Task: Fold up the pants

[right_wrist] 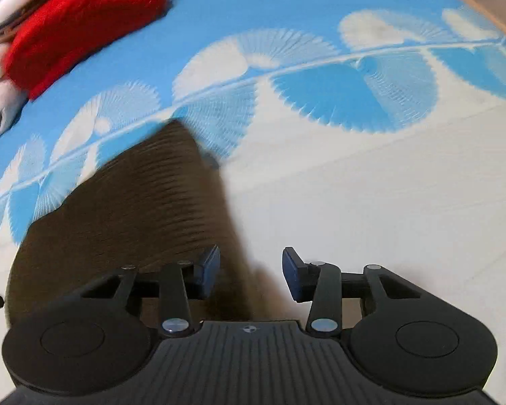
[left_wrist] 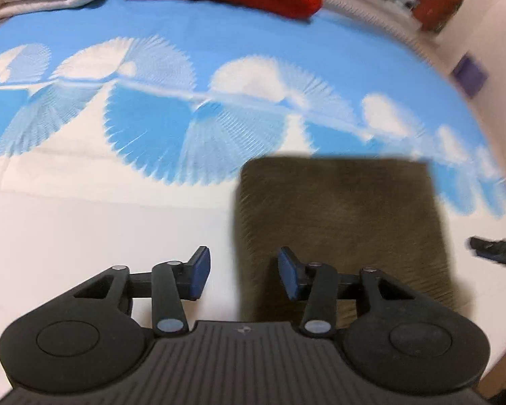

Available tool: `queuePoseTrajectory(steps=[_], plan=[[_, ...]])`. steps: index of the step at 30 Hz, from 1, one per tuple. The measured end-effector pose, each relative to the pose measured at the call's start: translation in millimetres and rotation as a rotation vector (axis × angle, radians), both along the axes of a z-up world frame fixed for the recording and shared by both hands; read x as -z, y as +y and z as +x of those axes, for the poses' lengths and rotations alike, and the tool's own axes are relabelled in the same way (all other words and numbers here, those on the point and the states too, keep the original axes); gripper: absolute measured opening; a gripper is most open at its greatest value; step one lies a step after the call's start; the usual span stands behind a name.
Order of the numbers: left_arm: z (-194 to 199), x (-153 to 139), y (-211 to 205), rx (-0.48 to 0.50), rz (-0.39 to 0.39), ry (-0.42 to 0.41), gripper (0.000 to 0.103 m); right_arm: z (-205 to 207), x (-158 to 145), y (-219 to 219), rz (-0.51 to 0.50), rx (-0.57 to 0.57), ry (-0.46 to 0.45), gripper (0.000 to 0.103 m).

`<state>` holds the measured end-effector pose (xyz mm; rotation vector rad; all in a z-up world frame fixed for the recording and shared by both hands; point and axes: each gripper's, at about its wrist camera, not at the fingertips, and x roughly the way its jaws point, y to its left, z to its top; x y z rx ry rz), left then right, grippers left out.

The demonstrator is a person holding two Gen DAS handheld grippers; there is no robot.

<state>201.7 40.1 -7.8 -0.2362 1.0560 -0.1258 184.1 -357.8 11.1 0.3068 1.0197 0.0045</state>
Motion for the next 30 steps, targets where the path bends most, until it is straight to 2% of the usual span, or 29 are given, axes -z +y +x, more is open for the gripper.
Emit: queuePoseTrajectory(steps=[1,4,6,8,9,11,12,13,15,17,18,20,25,27,30], plan=[[0,-7,-1,0.024,-0.015,-0.030,0.047,-4,-7,3,0.015,-0.052,-0.050,0.044],[-6,-19,-6,0.122,-0.057,-0.070,0.034,-15,-22,18,0.043,-0.216,-0.160,0.044],[-10,-18,-12,0.202,-0.080,-0.076,0.028,-23,-23,27,0.076,-0.334,-0.185,0.044],[-14,-3,-29,0.340,-0.073,-0.026,0.025,-22,-20,42,0.083,-0.445,-0.167,0.044],[-17,13,-39,0.404,-0.021,0.028,0.025,-23,-16,49,0.068,-0.504,-0.137,0.044],[-32,42,-59,0.518,0.137,0.112,0.023,-26,9,66,-0.037,-0.615,0.008,0.042],[-39,52,-68,0.576,0.205,0.131,0.023,-29,27,71,-0.119,-0.661,0.085,0.042],[-43,52,-73,0.594,0.237,0.121,0.023,-31,35,74,-0.157,-0.702,0.104,0.043],[-38,43,-69,0.541,0.200,0.121,0.024,-27,30,74,-0.132,-0.687,0.105,0.043],[-34,32,-62,0.483,0.162,0.075,0.024,-21,23,72,-0.117,-0.651,0.091,0.043],[-33,25,-60,0.451,0.153,0.039,0.024,-22,17,69,-0.112,-0.646,0.051,0.043],[-26,16,-57,0.383,0.154,-0.010,0.025,-23,3,63,-0.089,-0.609,-0.041,0.043],[-8,11,-55,0.241,0.191,-0.054,0.025,3,-17,62,-0.065,-0.390,-0.214,0.043],[3,12,-57,0.215,0.194,-0.050,0.025,13,-18,66,-0.096,-0.320,-0.256,0.043],[6,11,-58,0.198,0.205,-0.047,0.025,33,-12,73,-0.097,-0.248,-0.266,0.043]])
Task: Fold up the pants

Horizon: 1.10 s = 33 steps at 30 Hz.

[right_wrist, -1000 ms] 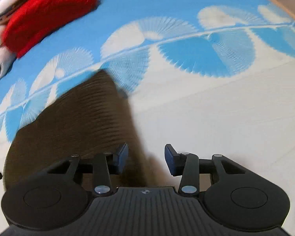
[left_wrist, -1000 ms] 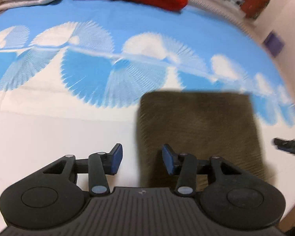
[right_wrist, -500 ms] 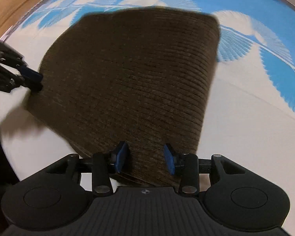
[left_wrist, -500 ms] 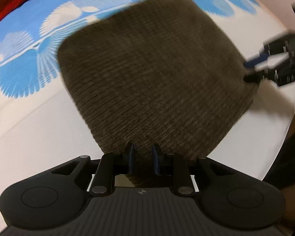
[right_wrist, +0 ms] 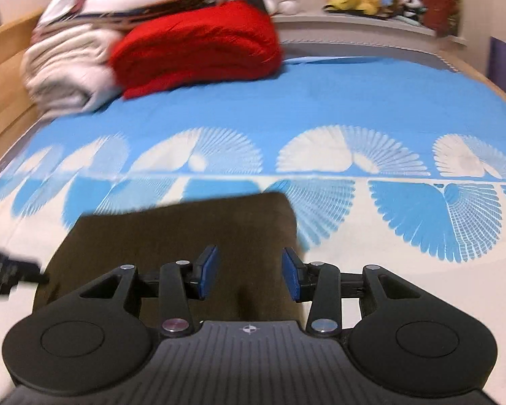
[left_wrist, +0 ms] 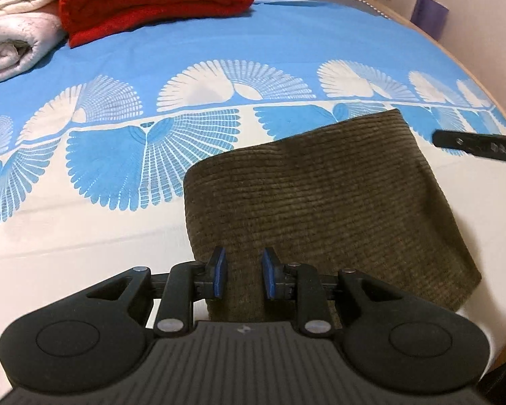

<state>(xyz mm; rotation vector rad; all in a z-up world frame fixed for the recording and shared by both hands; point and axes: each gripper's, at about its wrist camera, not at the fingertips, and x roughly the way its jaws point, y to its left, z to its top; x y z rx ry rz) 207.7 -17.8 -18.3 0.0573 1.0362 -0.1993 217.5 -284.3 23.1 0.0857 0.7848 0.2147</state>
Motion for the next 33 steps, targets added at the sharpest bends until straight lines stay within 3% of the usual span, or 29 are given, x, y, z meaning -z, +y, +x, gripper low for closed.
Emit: queuePoseTrajectory(steps=[6,9,13,20,23,25,28,30,33], plan=[[7,2,1,0.008,-0.004,-0.001,0.025,26,19,23,-0.045,0.044,-0.001,0.043],[11,7,2,0.017,0.000,0.004,0.025,46,37,23,-0.111,0.084,0.065,0.046],[19,10,5,0.011,-0.004,0.010,0.025,64,52,18,-0.090,0.151,0.106,0.046],[34,12,20,-0.080,-0.104,-0.030,0.025,79,70,27,-0.152,0.194,0.133,0.042],[47,38,22,-0.101,-0.069,0.052,0.027,82,73,26,-0.156,0.203,0.137,0.042],[53,45,27,-0.146,-0.086,0.064,0.027,81,74,23,-0.139,0.199,0.135,0.043],[51,35,33,-0.184,-0.125,0.054,0.027,77,72,18,-0.121,0.202,0.114,0.048],[44,24,32,-0.172,-0.110,0.038,0.027,73,66,11,-0.094,0.218,0.106,0.054],[34,6,33,-0.126,-0.110,0.017,0.027,64,46,4,-0.062,0.244,0.093,0.055]])
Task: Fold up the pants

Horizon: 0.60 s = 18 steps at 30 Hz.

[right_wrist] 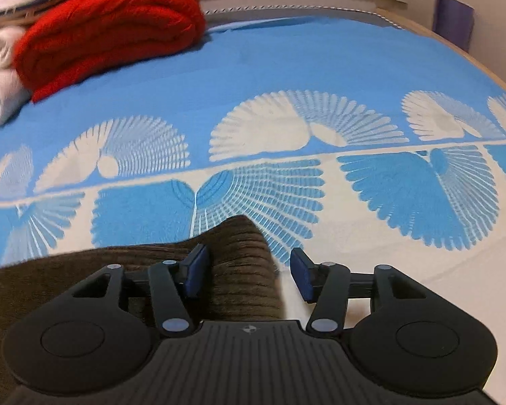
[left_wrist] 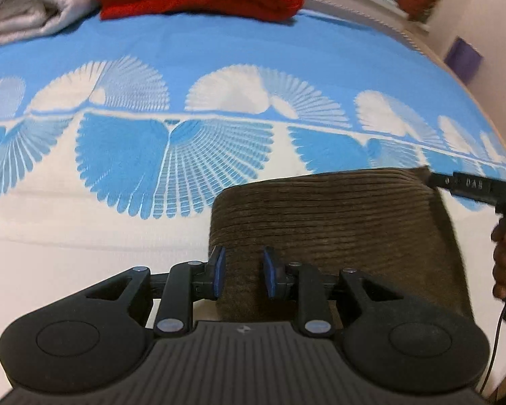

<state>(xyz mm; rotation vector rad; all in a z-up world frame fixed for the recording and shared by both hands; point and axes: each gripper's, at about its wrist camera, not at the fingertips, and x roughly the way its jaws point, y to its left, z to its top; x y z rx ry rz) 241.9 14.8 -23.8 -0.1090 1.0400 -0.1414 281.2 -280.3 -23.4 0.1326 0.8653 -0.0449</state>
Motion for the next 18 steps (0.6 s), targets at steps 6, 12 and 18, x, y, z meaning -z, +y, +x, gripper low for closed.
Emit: queuePoseTrajectory(steps=[6,12,18], plan=[[-6,31,-6,0.048,0.126,0.119,0.028,-34,-27,1,0.039,-0.148,-0.039,0.060],[-39,-5,-22,0.067,0.244,0.002,0.056,-60,14,-12,0.043,-0.176,0.257,0.077],[-107,-65,-22,0.008,0.283,-0.164,0.088,-128,-70,-27,0.074,-0.072,0.012,0.078]])
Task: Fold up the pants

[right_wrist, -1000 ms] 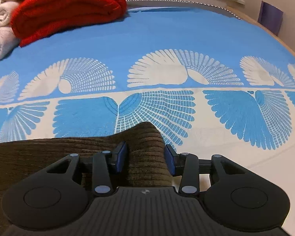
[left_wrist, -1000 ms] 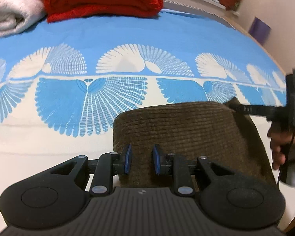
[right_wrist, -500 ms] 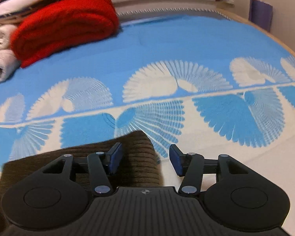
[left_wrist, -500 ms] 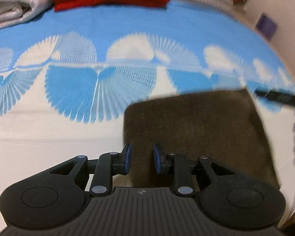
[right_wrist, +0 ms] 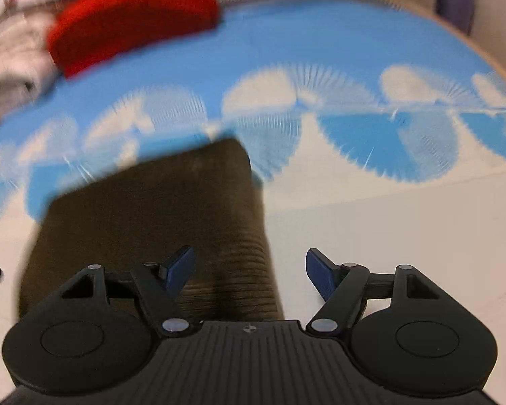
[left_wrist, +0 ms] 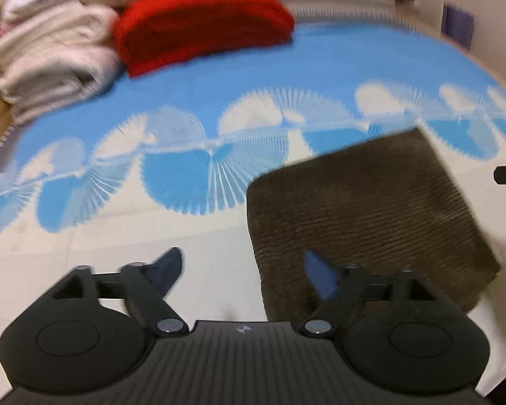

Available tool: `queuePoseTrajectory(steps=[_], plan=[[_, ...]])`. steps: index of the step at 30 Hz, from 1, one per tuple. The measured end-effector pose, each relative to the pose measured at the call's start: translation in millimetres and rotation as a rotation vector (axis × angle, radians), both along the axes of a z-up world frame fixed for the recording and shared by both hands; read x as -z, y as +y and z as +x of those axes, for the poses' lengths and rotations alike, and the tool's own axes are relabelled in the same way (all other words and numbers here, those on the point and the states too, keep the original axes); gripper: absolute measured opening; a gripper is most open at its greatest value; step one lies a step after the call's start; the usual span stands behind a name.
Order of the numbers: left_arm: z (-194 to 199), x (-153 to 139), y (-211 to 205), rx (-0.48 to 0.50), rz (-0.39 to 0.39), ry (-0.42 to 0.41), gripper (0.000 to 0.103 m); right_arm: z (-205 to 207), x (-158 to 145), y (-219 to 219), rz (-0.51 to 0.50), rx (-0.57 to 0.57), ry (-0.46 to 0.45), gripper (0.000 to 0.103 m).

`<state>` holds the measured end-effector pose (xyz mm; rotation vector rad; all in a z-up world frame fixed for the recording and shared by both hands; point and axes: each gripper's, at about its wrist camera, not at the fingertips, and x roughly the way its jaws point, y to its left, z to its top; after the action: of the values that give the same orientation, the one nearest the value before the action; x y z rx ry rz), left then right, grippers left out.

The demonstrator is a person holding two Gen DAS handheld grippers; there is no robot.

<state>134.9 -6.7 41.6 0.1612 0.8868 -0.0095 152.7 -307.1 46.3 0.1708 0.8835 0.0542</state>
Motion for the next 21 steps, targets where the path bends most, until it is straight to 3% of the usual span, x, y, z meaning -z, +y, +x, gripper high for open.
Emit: queuePoseTrajectory(steps=[4,9,11,13,14,17,21], plan=[[-73,-24,-20,-0.015,-0.021,-0.132,0.088,-73,-32,4,0.005,-0.016,-0.156,0.099],[-143,-14,-53,0.013,-0.110,-0.214,0.097,-162,-34,14,-0.039,-0.057,-0.343,0.102],[-150,4,-62,0.069,-0.151,-0.118,0.101,-188,-28,20,-0.067,-0.041,-0.398,0.102],[-142,14,-66,0.064,-0.205,-0.004,0.101,-195,-32,28,-0.069,-0.074,-0.422,0.102],[-139,16,-66,0.045,-0.213,-0.003,0.101,-197,-31,32,-0.067,-0.090,-0.423,0.102],[-129,23,-70,-0.033,-0.134,0.019,0.102,-191,-17,42,-0.098,-0.125,-0.341,0.102],[-126,27,-68,-0.088,-0.184,0.063,0.102,-177,-8,48,-0.101,-0.117,-0.262,0.102]])
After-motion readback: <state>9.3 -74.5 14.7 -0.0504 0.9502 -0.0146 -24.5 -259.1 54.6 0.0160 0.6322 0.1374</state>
